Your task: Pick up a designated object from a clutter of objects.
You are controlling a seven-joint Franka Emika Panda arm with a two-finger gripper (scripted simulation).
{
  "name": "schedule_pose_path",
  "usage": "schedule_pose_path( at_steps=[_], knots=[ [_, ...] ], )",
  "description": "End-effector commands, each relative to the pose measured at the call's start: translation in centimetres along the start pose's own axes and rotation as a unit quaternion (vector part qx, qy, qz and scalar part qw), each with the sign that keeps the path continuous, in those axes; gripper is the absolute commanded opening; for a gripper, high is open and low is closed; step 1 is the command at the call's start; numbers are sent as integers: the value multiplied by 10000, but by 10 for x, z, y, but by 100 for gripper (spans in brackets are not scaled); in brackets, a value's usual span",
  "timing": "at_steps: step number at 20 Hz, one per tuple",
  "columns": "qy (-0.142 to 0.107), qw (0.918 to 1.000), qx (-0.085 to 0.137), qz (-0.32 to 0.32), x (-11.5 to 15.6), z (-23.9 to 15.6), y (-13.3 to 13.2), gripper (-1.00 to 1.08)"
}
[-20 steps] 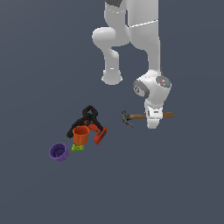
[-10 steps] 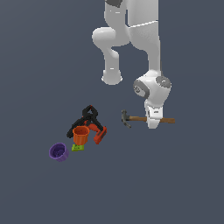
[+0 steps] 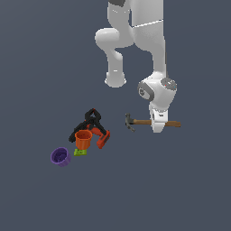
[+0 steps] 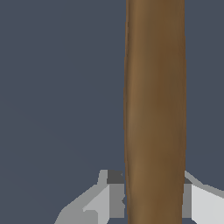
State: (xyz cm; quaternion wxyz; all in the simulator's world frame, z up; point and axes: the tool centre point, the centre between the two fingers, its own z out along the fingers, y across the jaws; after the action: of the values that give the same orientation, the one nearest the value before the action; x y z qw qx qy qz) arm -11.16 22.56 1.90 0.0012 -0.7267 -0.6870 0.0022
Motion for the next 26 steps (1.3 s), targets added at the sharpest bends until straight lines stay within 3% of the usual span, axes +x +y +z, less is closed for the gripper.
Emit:
schedule_pose_path(
  at_steps=[1, 10, 26],
  knots=[
    [6, 10000, -16, 1, 0, -7, 3, -100],
    [5, 10000, -13, -5, -2, -58, 17, -100],
    [27, 10000, -5, -14, -6, -212, 62, -100]
  ],
)
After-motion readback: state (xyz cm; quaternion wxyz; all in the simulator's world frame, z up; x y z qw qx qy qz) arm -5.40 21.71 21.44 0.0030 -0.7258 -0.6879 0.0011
